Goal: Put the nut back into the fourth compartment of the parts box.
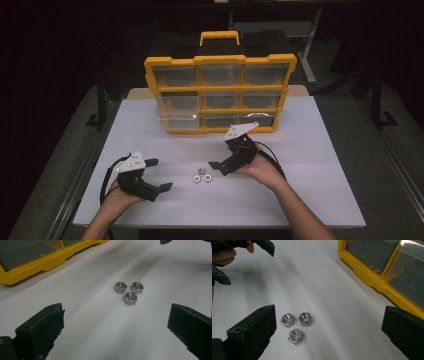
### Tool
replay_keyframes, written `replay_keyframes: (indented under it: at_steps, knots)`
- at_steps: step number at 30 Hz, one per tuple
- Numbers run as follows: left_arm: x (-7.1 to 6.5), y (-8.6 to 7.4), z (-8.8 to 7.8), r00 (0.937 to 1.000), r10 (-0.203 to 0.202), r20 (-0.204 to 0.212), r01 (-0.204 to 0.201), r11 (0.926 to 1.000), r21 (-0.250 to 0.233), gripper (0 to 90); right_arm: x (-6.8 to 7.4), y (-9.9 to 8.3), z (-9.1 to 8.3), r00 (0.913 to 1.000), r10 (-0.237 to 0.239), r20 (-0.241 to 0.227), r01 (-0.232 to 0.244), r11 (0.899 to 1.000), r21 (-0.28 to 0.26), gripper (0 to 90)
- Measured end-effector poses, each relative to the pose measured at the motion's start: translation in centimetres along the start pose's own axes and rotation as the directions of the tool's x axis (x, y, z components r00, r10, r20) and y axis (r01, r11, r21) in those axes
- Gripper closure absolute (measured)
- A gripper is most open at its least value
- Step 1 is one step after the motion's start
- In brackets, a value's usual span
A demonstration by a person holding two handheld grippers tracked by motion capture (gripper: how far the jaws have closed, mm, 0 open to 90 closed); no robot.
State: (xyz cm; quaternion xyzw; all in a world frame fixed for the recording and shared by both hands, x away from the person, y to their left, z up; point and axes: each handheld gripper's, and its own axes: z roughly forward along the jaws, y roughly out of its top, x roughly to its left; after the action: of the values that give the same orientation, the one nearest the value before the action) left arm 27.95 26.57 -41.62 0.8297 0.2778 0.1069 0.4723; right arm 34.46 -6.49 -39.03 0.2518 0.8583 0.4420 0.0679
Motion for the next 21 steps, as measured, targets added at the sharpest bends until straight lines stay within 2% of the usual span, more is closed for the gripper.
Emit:
replay_keyframes:
  at_steps: [14, 15, 20, 21]
  knots:
    - [0.0, 0.0, 0.0, 0.9999, 0.012, 0.007, -0.012, 0.9999, 0.006, 0.6, 0.2, 1.3, 2.5, 0.9994, -0.003, -0.034, 0.005, 0.998, 0.055, 0.0]
    - [0.0, 0.0, 0.0, 0.9999, 0.015, 0.007, -0.015, 0.9999, 0.009, 0.6, 0.3, 1.3, 2.8, 0.9992, -0.009, -0.039, 0.012, 0.998, 0.069, 4.7]
    - [-0.1, 0.0, 0.0, 0.9999, 0.01, 0.008, -0.01, 0.9999, 0.009, 0.6, 0.5, 1.2, 3.4, 0.9981, -0.021, -0.058, 0.026, 0.996, 0.086, 12.1]
    - [-0.1, 0.0, 0.0, 0.9999, 0.014, 0.006, -0.014, 0.9998, 0.011, 0.6, 0.5, 1.2, 3.7, 0.9967, -0.054, -0.061, 0.059, 0.994, 0.093, 14.2]
